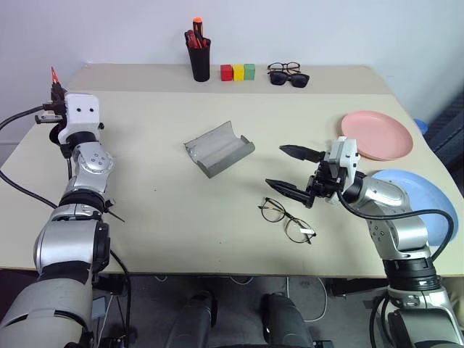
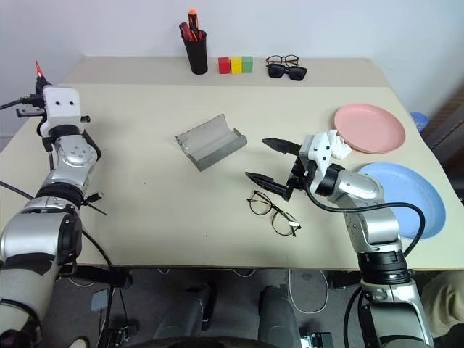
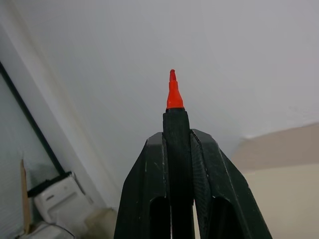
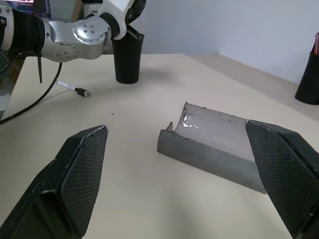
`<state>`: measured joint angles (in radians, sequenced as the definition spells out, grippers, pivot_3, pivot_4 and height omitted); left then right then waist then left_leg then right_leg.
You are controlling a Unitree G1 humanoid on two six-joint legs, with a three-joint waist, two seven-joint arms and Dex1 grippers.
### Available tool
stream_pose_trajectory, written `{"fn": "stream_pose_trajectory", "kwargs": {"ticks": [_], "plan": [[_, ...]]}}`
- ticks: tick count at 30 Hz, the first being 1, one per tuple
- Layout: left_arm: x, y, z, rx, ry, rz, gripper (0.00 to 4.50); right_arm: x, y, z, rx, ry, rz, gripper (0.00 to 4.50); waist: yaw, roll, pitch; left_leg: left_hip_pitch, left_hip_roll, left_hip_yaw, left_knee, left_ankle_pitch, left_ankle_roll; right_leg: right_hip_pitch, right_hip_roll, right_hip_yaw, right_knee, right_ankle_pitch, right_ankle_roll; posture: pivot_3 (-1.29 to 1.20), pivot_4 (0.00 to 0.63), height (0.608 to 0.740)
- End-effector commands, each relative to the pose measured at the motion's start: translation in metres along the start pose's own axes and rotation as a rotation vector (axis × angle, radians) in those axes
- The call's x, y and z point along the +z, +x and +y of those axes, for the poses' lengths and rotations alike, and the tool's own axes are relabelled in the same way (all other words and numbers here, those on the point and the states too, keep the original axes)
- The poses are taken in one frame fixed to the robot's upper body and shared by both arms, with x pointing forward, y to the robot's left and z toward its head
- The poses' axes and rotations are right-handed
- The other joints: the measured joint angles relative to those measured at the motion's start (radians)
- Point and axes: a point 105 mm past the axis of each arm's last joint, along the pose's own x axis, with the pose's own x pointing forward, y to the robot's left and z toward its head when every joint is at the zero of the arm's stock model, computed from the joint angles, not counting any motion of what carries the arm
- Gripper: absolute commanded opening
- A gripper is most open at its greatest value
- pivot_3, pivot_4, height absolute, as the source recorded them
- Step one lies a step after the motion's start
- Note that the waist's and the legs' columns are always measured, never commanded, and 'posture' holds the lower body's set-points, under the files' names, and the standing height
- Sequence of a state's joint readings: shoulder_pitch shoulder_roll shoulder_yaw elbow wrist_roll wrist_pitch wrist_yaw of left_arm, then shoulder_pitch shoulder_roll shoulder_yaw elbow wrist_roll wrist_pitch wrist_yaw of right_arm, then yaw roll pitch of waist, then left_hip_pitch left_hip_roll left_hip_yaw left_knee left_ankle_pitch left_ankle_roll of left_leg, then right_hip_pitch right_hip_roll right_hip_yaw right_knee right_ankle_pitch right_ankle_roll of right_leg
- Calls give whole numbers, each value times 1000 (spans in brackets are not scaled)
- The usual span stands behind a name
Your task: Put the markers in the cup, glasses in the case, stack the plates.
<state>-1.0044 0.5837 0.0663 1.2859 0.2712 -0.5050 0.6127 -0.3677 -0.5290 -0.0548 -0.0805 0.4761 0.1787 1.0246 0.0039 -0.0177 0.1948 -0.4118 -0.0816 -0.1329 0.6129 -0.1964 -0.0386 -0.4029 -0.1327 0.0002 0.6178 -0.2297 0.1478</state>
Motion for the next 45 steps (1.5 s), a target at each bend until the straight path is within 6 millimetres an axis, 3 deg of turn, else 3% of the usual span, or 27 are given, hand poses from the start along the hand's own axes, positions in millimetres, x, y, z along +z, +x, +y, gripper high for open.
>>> {"fn": "stream_pose_trajectory", "kwargs": {"ticks": [1,15,16,17,22,28,30,32,34,37,41,45], "plan": [[4,4,5,28,-32,-3,36,8,-7,-4,-15,-43,-22,4500,0,0,0,0,0,0,0,0,0,0,0,0,0,0,0,0,150,740],[1,-1,1,11,-43,2,36,6,-10,-6,-24,-55,-24,4500,0,0,0,0,0,0,1,0,0,0,0,0,1,1,-2,0,150,740],[1,-1,0,8,-40,1,1057,6,-10,-6,-25,-55,-24,4500,0,0,0,0,0,0,1,0,0,0,0,0,1,1,-2,0,150,740],[0,-1,0,8,-43,3,1381,6,-10,-6,-25,-55,-25,4500,0,0,0,0,0,0,1,0,0,0,0,0,1,1,-2,0,150,740],[1,-4,-2,7,-92,1,3875,7,-9,-6,-26,-58,-26,4500,0,0,0,0,0,0,1,0,0,0,0,0,1,1,-2,0,150,740],[19,-4,-14,-37,-333,-19,3875,11,-10,-8,-32,-69,-23,4500,2,0,0,0,0,0,1,0,0,0,0,0,1,2,-2,0,150,740],[45,-9,-40,-212,-543,-23,3875,12,-15,-9,-36,-74,-7,4500,5,0,0,0,0,0,1,0,0,0,0,0,1,2,-3,0,150,740],[80,-32,-56,-480,-709,-50,3875,12,-20,-9,-40,-72,13,4500,4,0,0,0,0,0,1,0,0,1,-1,0,0,2,-3,0,150,740],[102,-63,-61,-760,-723,-51,3875,10,-24,-7,-33,-70,32,4500,-10,0,0,0,1,0,0,0,0,2,-1,1,-2,2,-3,0,150,740],[117,-100,-50,-1082,-673,-22,3875,7,-30,-3,1,-58,60,4500,-34,0,0,-1,2,1,-1,0,0,-2,0,3,1,2,-3,0,150,740],[90,-118,-32,-1400,-566,198,3875,6,-35,3,72,-51,48,4500,-49,2,0,2,9,1,-1,0,0,-2,8,5,4,0,-9,0,150,740],[54,-115,5,-1528,-364,366,3875,5,-34,7,143,-45,32,4500,-52,2,0,5,15,1,-1,-1,0,-1,14,5,3,-1,-19,0,150,740]]}}
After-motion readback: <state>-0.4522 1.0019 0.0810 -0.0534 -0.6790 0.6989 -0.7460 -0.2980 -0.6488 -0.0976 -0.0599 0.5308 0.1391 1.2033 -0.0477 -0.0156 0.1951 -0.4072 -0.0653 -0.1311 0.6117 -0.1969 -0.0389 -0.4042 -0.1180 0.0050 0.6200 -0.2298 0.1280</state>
